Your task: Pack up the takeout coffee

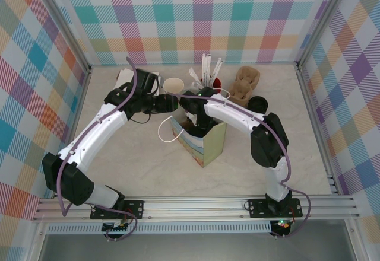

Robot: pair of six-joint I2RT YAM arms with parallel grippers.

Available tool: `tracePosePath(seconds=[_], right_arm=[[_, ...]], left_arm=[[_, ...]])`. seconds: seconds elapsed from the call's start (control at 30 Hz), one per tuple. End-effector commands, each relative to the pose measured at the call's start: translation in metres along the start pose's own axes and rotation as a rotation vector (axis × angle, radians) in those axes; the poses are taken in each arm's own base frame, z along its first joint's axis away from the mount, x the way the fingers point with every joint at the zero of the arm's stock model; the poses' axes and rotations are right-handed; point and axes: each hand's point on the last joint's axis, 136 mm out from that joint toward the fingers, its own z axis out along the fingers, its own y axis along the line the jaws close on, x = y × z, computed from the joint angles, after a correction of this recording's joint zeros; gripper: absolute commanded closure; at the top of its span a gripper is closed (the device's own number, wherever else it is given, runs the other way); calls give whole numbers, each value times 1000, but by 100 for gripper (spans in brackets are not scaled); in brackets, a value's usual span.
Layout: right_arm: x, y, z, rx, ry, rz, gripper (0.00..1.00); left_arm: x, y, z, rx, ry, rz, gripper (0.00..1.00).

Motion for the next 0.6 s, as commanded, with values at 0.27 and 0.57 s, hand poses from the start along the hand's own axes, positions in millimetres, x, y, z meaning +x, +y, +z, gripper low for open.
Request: tracePosePath(seconds=[0.27,0.57], right_arm=[[3,-5,5,5,-17,-25,16],[4,-5,15,4,-1,-29,15]], left_arm=[[1,2,2,-12,0,-18,29],[1,1,2,-8,1,-19,29]])
